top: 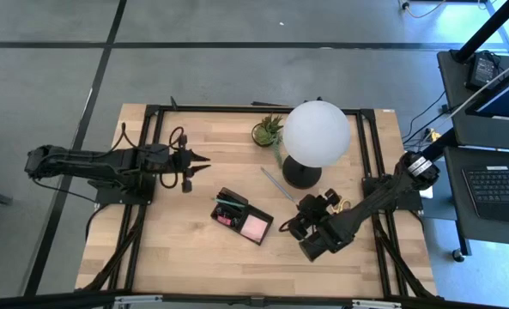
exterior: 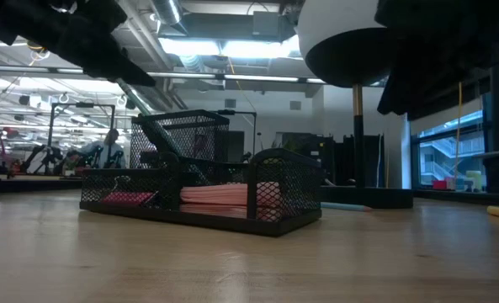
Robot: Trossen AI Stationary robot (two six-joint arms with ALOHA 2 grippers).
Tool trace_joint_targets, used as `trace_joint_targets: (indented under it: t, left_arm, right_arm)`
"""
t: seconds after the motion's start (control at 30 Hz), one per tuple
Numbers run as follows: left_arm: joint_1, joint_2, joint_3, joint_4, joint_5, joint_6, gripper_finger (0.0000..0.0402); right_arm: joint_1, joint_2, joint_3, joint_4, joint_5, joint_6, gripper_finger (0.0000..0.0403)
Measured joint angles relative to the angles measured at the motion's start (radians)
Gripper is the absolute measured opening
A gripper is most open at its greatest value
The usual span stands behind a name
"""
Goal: Pick and place office supplies into organizer
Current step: Put the blue pencil into the desk organizer
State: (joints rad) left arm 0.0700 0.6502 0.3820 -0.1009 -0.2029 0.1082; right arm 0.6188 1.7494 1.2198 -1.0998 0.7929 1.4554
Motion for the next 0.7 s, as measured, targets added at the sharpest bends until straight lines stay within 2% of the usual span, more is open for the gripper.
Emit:
trace_joint_targets:
  t: [0.17,0.37,0.57,0.7]
  left_arm:
    - [0.000,0.000,0.000,0.004,-0.004,-0.016,0.0079]
    - [-0.001,0.000,0.000,-0.002,-0.004,-0.054,0.0075]
    - [-0.001,0.000,0.000,-0.015,-0.004,-0.062,0.0074]
    - [-0.001,0.000,0.000,-0.016,-0.004,-0.062,0.0076]
  right_arm:
    - [0.007,0.002,-0.039,0.012,0.002,0.022,0.0188]
    - [0.028,-0.052,-0.166,0.047,-0.005,0.140,0.0188]
    - [0.057,-0.186,-0.345,0.325,-0.007,0.083,0.0188]
    - [0.070,-0.264,-0.490,0.635,0.016,-0.100,0.0188]
